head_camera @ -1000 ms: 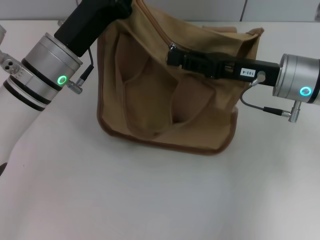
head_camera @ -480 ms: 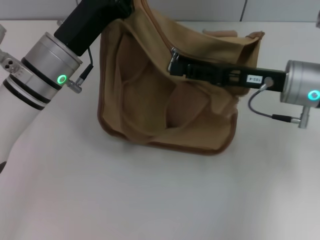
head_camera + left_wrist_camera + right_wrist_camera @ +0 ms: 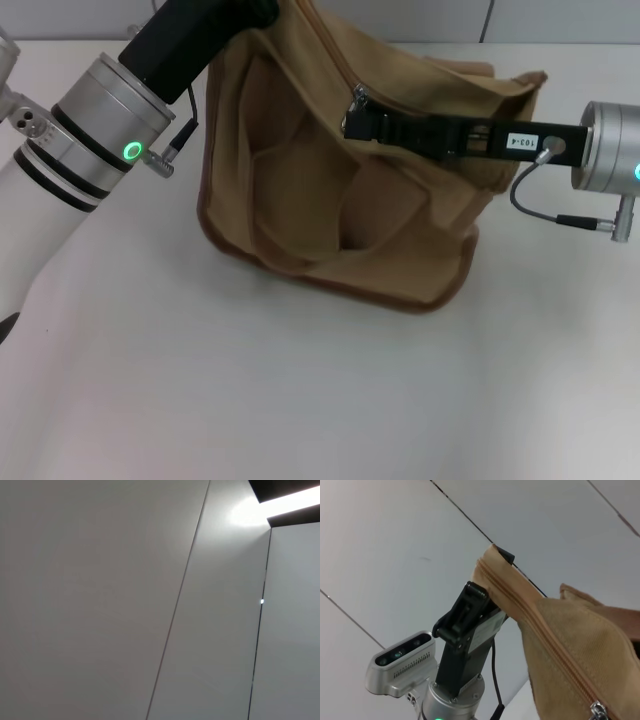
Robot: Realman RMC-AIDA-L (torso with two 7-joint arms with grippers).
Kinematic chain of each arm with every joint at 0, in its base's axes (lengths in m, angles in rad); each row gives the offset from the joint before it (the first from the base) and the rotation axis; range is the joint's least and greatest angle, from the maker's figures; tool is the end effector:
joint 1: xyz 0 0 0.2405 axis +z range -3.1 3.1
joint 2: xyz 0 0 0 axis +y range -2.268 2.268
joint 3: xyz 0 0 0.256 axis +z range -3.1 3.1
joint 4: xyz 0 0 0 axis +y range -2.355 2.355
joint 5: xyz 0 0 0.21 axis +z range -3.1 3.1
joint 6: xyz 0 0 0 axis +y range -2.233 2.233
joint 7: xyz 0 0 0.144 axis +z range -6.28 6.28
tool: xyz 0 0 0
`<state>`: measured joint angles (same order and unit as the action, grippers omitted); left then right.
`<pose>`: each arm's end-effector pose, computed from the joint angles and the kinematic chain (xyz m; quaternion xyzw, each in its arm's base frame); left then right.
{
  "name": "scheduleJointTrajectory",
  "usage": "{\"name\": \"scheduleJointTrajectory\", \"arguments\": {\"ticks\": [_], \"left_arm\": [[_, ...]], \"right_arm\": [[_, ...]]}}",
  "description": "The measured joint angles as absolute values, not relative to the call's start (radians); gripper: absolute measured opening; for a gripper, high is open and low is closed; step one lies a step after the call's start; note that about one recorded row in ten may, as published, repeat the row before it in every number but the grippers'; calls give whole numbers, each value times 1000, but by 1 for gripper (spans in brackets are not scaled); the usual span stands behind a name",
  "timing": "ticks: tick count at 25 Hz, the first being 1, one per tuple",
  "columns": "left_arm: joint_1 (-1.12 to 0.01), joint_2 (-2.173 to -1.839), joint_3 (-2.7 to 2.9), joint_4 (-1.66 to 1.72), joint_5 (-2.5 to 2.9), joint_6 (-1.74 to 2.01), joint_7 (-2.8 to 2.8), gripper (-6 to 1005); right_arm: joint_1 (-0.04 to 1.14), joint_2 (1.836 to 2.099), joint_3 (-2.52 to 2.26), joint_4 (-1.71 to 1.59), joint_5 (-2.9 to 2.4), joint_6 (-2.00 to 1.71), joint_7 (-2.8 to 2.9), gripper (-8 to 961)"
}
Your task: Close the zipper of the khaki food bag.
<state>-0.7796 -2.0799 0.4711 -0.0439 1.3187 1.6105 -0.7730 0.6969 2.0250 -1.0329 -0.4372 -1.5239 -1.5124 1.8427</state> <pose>-0.1772 0.3669 -0.0188 -0.7489 -0.1624 -0.5799 0.2765 0.1847 0.3610 -0.0228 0.8505 -0.3914 -0.3501 0.0297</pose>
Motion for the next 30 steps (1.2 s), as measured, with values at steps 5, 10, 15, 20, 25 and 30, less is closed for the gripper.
{"name": "scheduleJointTrajectory", "arguments": {"ticks": [5,10,15,20,25,30], "left_arm": [[-784,-2080,468,-34,1320,1633,-773,24],[-789,-2080,465,-25,1320,1654,-773,24],[-792,-2080,464,-16,1320,1669,-773,24],[-794,-2080,466,-16,1320,1669,-773,24],[-795,-2080,470,-22,1320,1669,-773,24],[-792,-2080,471,-23,1320,1666,-773,24]], "right_arm": [[695,2020,-1030,-439,-1524,-1510,1846,553],[694,2019,-1029,-439,-1523,-1500,1857,553],[692,2019,-1030,-438,-1523,-1485,1859,553],[695,2019,-1030,-438,-1521,-1473,1863,553],[705,2021,-1028,-439,-1517,-1455,1872,552],[720,2026,-1027,-439,-1520,-1454,1870,552]]}}
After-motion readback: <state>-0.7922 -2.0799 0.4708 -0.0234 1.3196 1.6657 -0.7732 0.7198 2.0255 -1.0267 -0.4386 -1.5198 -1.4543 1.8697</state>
